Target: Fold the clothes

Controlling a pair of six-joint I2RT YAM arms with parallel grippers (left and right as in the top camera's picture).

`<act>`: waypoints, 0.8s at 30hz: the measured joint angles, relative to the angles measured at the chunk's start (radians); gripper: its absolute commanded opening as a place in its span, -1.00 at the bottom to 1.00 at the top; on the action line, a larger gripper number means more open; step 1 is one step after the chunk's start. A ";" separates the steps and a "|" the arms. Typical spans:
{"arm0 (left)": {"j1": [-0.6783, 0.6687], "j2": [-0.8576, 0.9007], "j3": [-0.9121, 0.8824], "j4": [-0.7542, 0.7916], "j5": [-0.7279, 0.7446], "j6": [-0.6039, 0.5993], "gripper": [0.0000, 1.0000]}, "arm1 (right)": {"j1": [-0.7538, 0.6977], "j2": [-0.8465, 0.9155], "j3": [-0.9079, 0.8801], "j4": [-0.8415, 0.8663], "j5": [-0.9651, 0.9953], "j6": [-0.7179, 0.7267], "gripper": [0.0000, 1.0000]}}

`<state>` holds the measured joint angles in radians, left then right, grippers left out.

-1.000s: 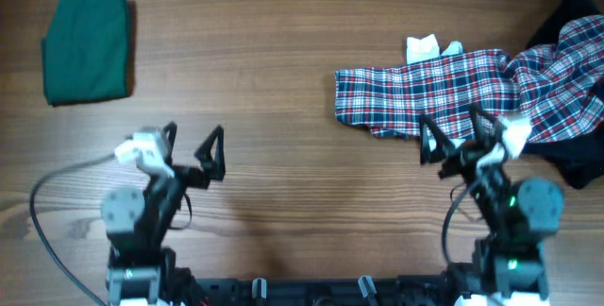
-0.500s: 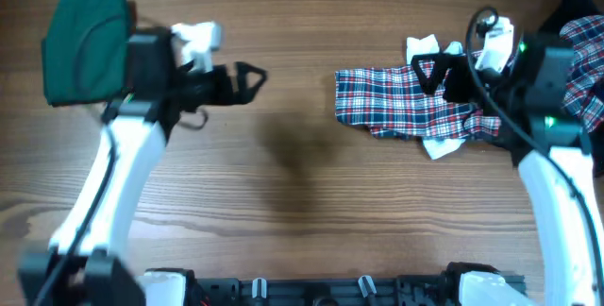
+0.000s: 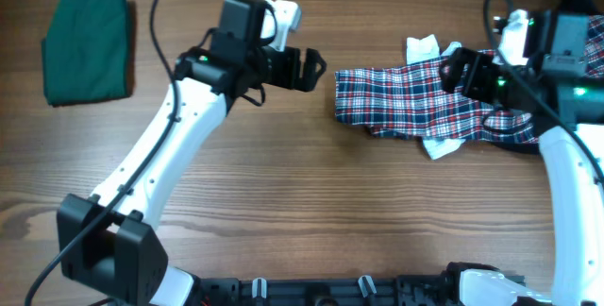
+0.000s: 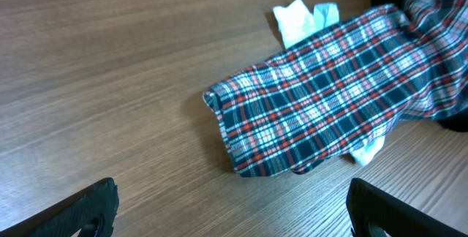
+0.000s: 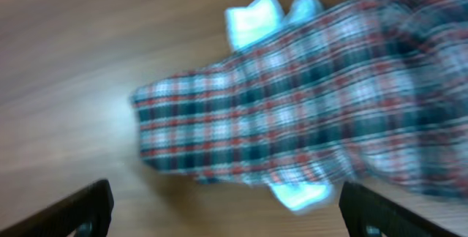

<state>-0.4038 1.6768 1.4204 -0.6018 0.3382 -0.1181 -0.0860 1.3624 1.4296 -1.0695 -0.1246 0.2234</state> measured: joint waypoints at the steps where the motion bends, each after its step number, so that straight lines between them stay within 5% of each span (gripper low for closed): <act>1: -0.012 0.004 0.000 0.002 -0.007 -0.002 0.99 | 0.000 0.003 0.040 -0.061 0.045 0.019 0.99; 7: -0.095 0.026 0.000 0.026 -0.013 -0.035 0.99 | -0.001 0.006 0.126 -0.096 0.165 0.047 0.99; 13: -0.175 0.063 0.005 0.207 0.019 -0.054 1.00 | -0.001 0.008 0.126 -0.070 0.196 0.053 0.99; 24: -0.138 0.343 0.006 0.251 0.011 -0.306 0.99 | -0.001 0.008 0.126 -0.069 0.261 0.069 0.99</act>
<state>-0.5423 2.0201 1.4269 -0.3504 0.3496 -0.4240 -0.0868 1.3708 1.5555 -1.1385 0.1360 0.2928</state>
